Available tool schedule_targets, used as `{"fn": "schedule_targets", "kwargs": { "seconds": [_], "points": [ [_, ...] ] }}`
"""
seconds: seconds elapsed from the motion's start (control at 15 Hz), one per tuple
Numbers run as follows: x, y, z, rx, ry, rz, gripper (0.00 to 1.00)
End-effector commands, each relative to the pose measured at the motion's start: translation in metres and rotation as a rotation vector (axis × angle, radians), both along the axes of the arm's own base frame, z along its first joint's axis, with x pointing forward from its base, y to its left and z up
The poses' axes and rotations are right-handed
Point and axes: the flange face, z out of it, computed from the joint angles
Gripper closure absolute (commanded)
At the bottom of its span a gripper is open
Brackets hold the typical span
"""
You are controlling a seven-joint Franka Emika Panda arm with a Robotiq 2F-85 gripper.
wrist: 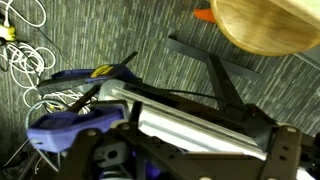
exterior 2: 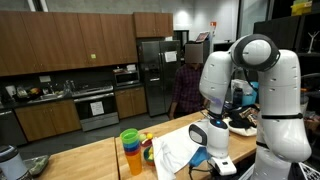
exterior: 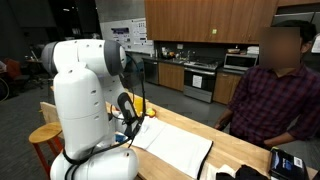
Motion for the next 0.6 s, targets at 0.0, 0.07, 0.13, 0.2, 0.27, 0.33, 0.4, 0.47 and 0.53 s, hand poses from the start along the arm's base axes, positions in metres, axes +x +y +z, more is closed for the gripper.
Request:
{"fn": "schedule_targets", "kwargs": {
  "seconds": [0.0, 0.07, 0.13, 0.2, 0.27, 0.33, 0.4, 0.47, 0.53],
  "points": [
    [0.011, -0.021, -0.032, -0.066, -0.068, 0.106, 0.0],
    [0.018, -0.029, -0.039, -0.089, -0.103, 0.131, 0.0],
    [0.024, -0.039, -0.045, -0.116, -0.13, 0.161, 0.0],
    [0.031, -0.049, -0.052, -0.15, -0.159, 0.182, 0.0],
    [0.039, -0.055, -0.051, -0.167, -0.173, 0.182, 0.0],
    [0.046, -0.063, -0.054, -0.197, -0.19, 0.156, 0.0],
    [0.036, -0.054, -0.052, -0.161, -0.159, 0.146, 0.0],
    [0.037, -0.06, -0.052, -0.177, -0.153, 0.144, 0.0],
    [0.037, -0.06, -0.052, -0.184, -0.155, 0.149, 0.0]
  ]
}}
